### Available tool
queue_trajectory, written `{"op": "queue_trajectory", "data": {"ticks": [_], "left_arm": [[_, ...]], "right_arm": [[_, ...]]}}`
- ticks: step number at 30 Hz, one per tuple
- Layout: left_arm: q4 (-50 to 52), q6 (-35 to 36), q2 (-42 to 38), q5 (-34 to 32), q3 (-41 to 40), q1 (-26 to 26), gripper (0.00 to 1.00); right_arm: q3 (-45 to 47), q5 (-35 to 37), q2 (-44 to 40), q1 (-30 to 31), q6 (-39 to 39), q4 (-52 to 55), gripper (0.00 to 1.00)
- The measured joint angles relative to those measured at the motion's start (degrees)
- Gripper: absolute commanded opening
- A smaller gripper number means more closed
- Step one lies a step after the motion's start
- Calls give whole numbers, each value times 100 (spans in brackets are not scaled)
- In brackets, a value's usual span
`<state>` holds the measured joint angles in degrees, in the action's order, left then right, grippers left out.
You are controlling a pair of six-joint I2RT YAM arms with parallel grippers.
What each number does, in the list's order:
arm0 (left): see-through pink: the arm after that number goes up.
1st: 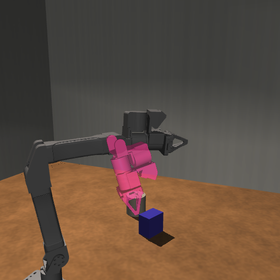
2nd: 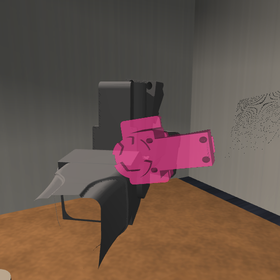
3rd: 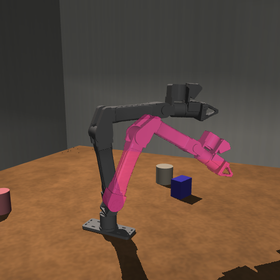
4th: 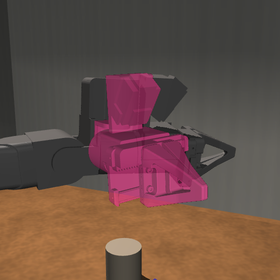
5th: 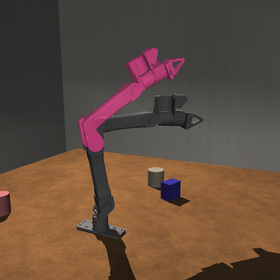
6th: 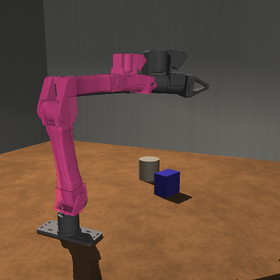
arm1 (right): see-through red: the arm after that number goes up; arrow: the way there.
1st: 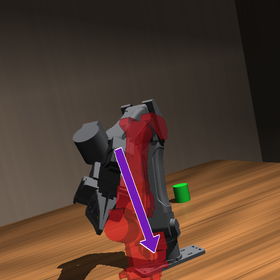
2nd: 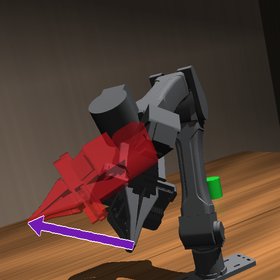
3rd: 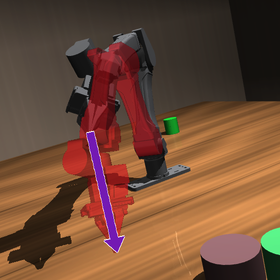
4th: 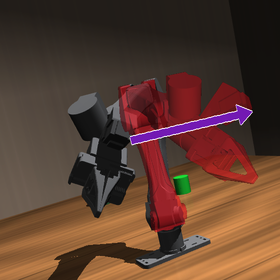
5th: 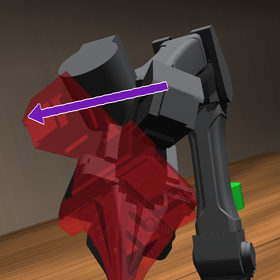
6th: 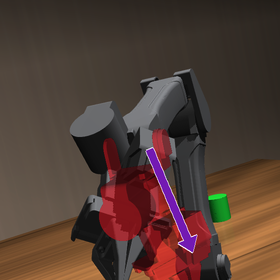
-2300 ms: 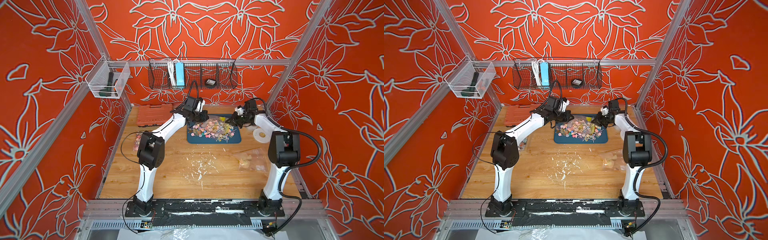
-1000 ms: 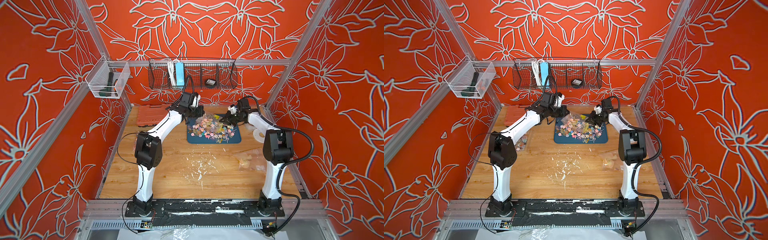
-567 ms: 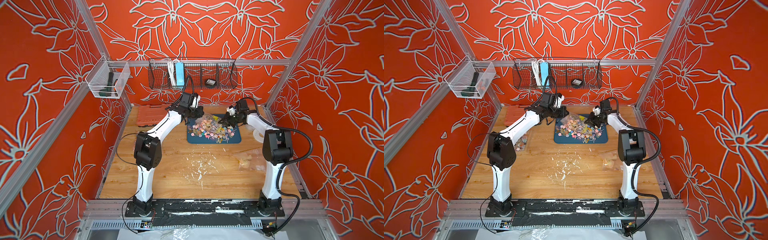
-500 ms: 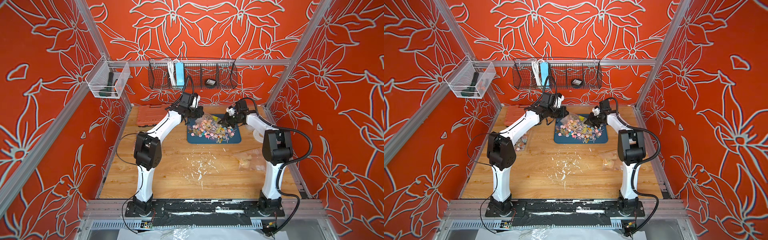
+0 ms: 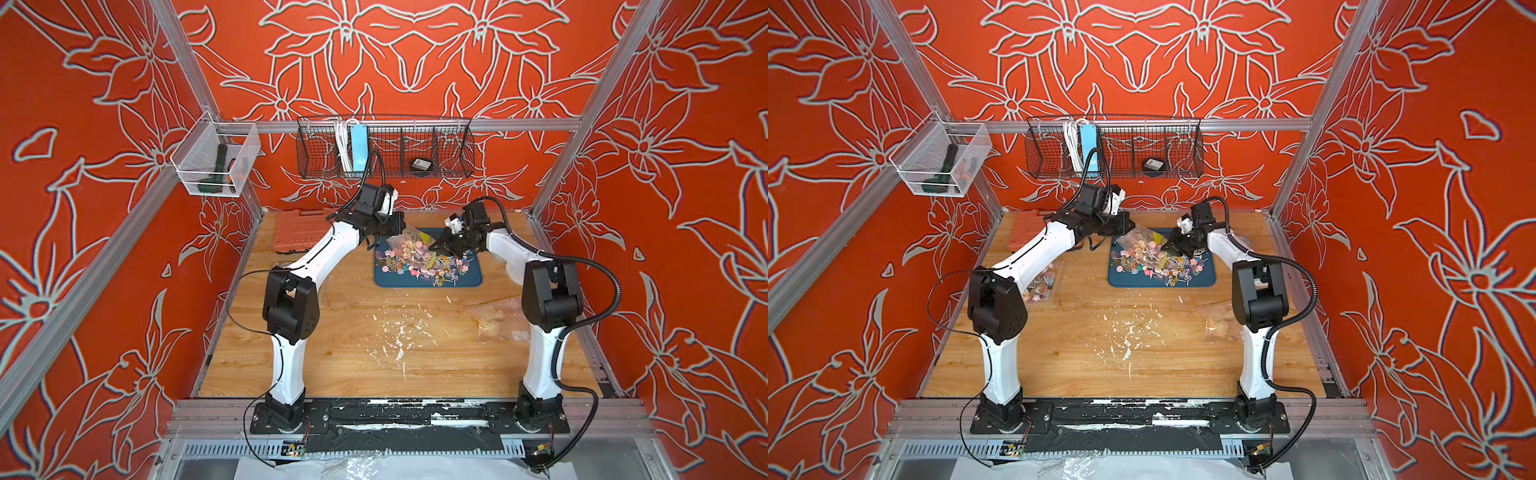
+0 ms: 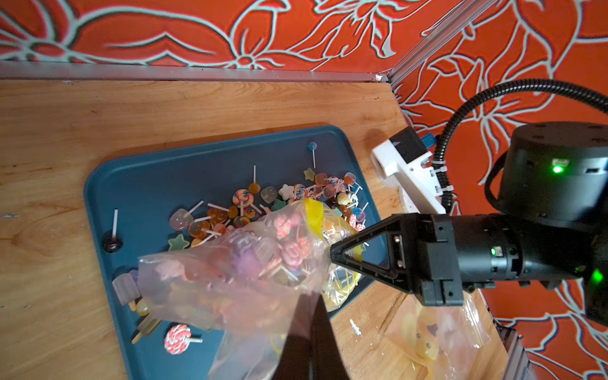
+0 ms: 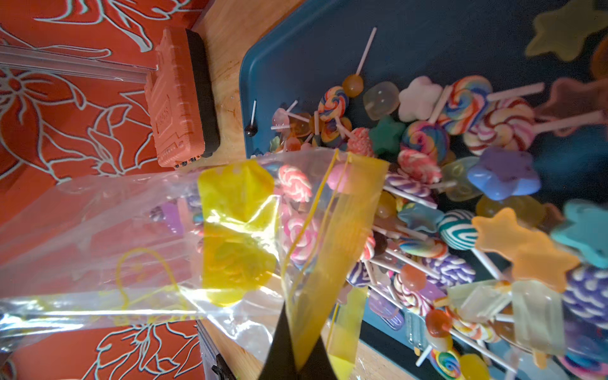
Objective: Pour candies out of the ziploc bag
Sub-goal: 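Pour the candies out of the ziploc bag onto the tray.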
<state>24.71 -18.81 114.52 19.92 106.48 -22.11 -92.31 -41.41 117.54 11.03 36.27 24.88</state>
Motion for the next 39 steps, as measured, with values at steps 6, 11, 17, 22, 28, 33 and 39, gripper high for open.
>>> {"op": "queue_trajectory", "data": {"ticks": [6, 11, 17, 22, 28, 33, 39], "left_arm": [[7, 9, -131, -83, -96, 11, 0], [9, 66, -186, -170, -151, 44, 0], [9, 92, -295, -229, -291, 114, 0], [11, 103, -376, -232, -345, 122, 0], [9, 105, -527, -240, -529, 142, 0], [2, 107, -632, -304, -695, 184, 0], [-33, 127, -745, -365, -887, 258, 0]], "right_arm": [[35, 0, -33, 96, 24, -39, 0], [35, 0, -33, 179, 44, -90, 0], [35, 2, -33, 280, 50, -116, 0], [35, 2, -33, 356, 66, -120, 0], [35, 4, -33, 420, 66, -120, 0], [35, 15, -33, 487, 68, -118, 0], [35, 26, -33, 584, 81, -118, 0]]}}
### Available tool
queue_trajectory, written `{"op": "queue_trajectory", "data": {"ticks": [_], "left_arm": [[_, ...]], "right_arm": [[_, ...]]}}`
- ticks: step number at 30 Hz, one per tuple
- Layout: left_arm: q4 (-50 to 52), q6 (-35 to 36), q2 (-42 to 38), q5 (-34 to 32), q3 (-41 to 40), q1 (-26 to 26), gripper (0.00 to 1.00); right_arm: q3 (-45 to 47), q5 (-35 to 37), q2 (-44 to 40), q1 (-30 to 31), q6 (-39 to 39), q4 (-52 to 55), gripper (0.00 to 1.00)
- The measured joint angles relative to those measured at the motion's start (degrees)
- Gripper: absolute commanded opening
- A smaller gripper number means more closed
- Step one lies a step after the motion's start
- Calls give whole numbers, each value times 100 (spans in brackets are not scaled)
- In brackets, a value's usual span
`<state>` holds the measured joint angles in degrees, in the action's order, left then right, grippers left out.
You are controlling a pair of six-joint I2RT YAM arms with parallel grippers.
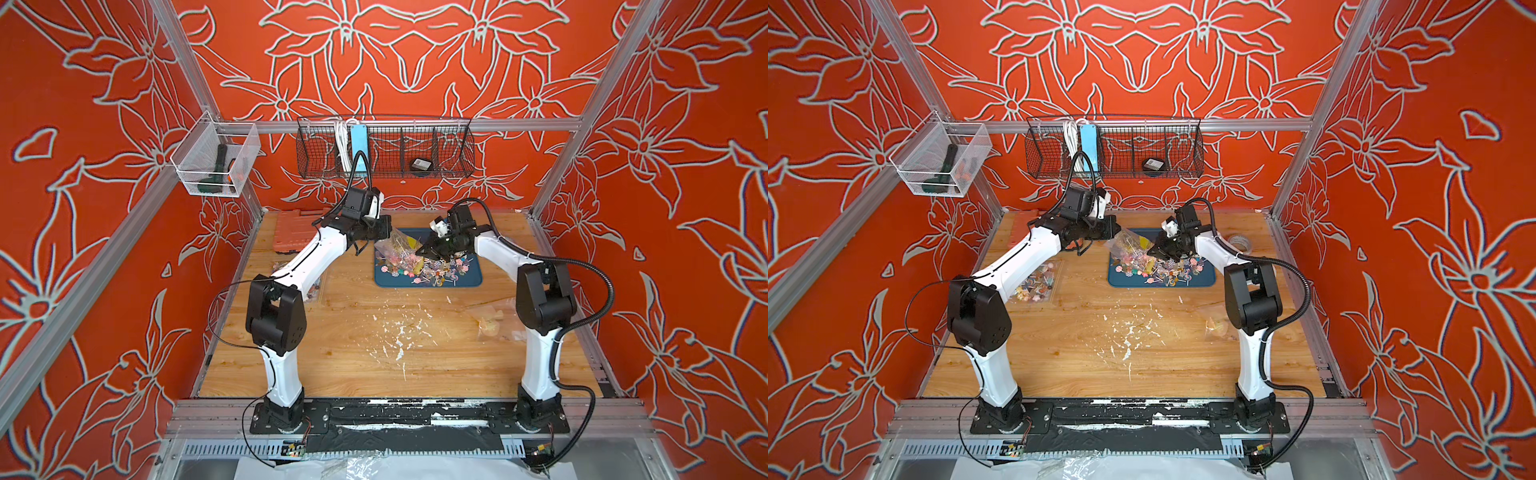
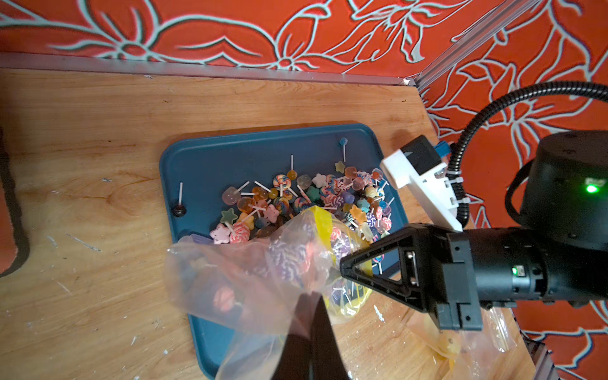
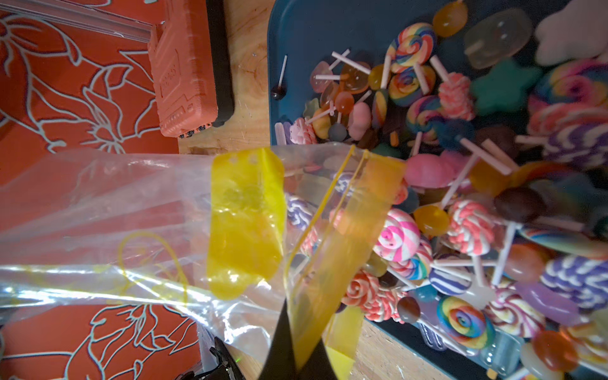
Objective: Pour candies out of the ziploc bag
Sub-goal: 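Pour the candies out of the ziploc bag onto the tray.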
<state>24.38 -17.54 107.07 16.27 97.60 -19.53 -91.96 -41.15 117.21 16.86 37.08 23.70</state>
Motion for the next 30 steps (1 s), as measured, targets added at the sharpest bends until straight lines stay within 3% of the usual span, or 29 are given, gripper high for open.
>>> {"op": "queue_trajectory", "data": {"ticks": [17, 30], "left_arm": [[24, 22, -173, -52, -144, 37, 0], [476, 105, -87, 28, 671, 35, 0]], "right_arm": [[85, 2, 0, 175, 39, -87, 0], [-378, 0, 90, 199, 39, -184, 0]]}}
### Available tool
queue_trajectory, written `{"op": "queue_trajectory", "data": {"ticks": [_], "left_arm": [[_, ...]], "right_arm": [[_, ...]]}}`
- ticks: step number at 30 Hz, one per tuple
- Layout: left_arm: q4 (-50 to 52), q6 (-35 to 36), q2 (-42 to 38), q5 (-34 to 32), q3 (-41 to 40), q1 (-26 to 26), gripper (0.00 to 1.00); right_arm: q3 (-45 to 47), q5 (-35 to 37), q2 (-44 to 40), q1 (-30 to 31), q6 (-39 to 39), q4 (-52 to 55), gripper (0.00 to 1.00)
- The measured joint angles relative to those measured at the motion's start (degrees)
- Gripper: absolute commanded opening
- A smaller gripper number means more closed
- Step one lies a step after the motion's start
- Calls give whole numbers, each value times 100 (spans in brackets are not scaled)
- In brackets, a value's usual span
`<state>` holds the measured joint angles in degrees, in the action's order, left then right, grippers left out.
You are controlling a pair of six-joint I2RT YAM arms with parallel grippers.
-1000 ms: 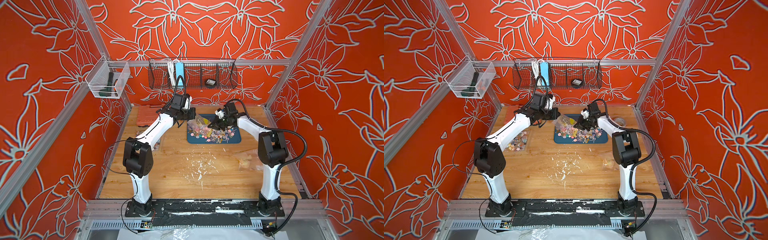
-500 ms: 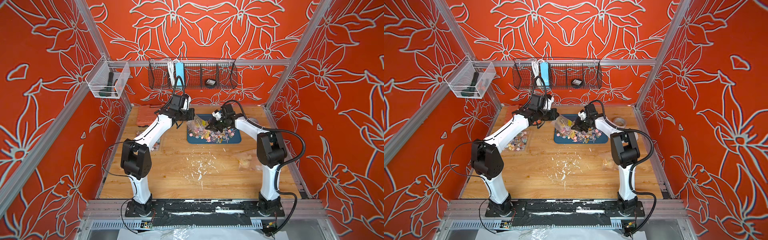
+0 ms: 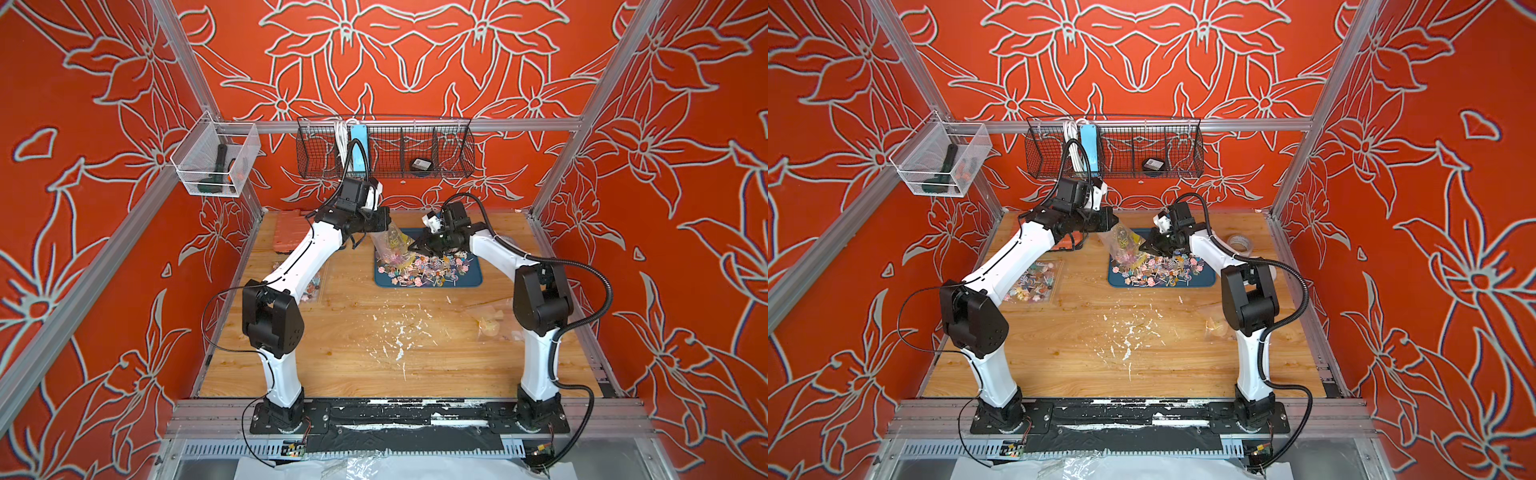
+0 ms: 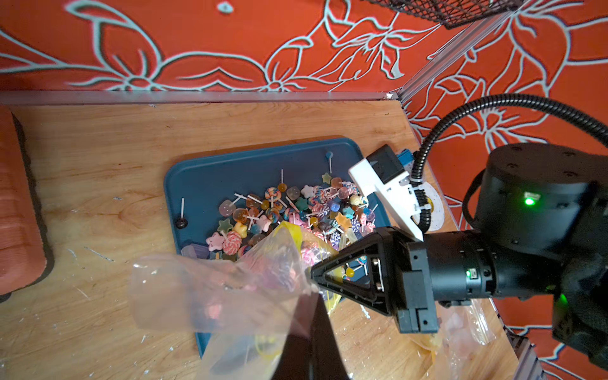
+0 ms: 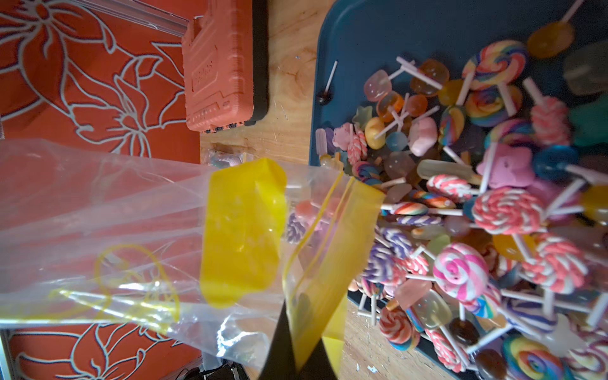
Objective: Pour candies out of the ziploc bag
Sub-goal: 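Pour the candies out of the ziploc bag onto the tray.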
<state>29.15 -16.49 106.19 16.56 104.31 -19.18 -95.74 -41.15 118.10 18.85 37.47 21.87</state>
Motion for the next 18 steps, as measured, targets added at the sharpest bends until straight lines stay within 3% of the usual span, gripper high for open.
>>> {"op": "queue_trajectory", "data": {"ticks": [8, 18], "left_arm": [[76, 17, 256, 0, 240, 2, 0], [365, 28, 820, 31, 1139, 0, 0]], "right_arm": [[-317, 0, 310, -92, -9, 92, 0], [-623, -17, 452, -286, -20, 170, 0]]}}
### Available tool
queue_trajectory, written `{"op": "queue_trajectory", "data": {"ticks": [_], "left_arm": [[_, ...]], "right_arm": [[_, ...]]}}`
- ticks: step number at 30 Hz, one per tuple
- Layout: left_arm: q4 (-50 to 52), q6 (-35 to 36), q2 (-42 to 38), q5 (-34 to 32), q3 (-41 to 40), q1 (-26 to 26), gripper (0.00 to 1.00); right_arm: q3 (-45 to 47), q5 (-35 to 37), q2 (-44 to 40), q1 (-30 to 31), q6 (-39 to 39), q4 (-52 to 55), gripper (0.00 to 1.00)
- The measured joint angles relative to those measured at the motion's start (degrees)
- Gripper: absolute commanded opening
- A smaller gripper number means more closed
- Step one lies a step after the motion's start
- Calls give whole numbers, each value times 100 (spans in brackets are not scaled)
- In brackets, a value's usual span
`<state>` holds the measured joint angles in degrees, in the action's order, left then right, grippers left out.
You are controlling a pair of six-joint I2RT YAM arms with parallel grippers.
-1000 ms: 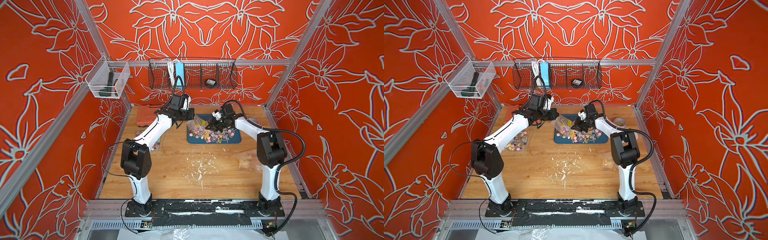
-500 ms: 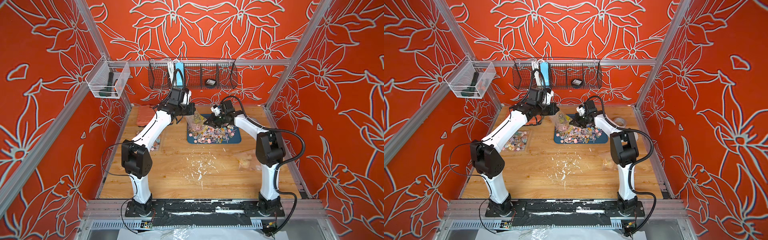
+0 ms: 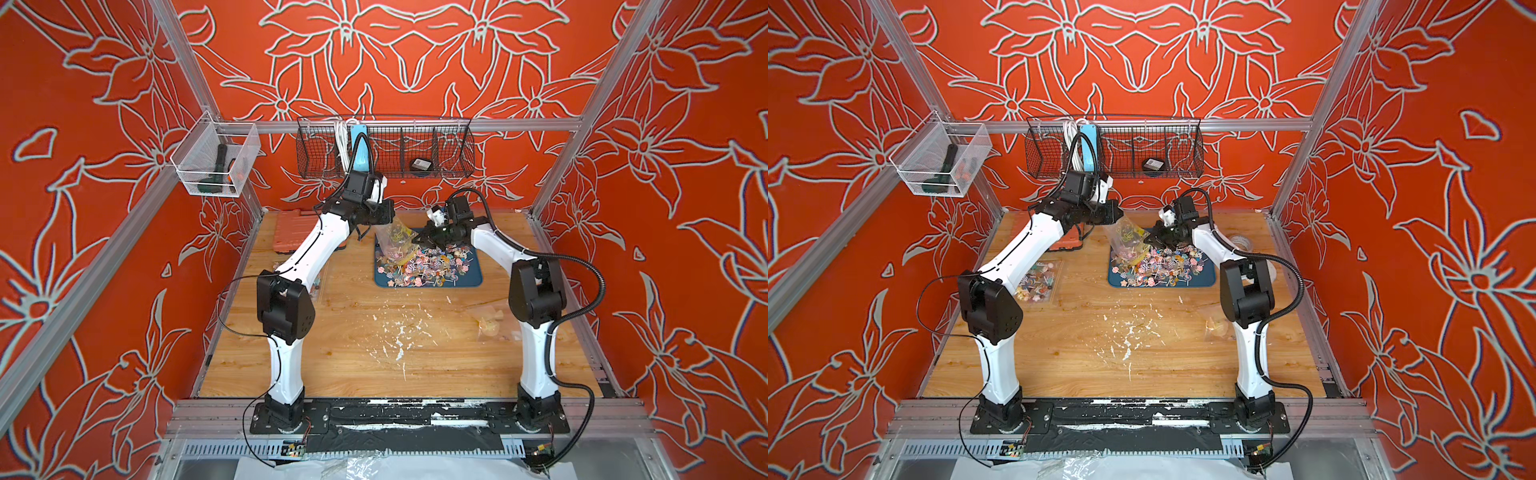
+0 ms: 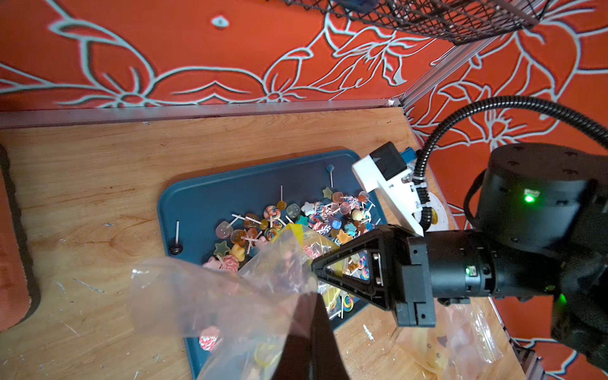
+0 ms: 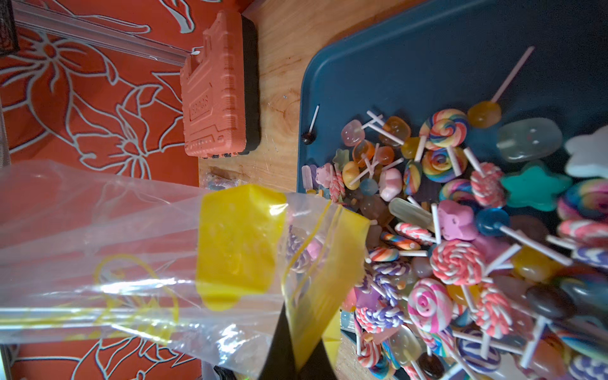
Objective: Pour candies out of the ziploc bag
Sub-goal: 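Pour the candies out of the ziploc bag onto the tray.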
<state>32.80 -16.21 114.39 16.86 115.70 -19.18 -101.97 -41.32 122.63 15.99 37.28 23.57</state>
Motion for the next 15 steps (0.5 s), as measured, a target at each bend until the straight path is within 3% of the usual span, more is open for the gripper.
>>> {"op": "queue_trajectory", "data": {"ticks": [15], "left_arm": [[138, 39, 24, 85, 120, 2, 0]], "right_arm": [[-4, -122, 0, -52, 31, -26, 0]]}}
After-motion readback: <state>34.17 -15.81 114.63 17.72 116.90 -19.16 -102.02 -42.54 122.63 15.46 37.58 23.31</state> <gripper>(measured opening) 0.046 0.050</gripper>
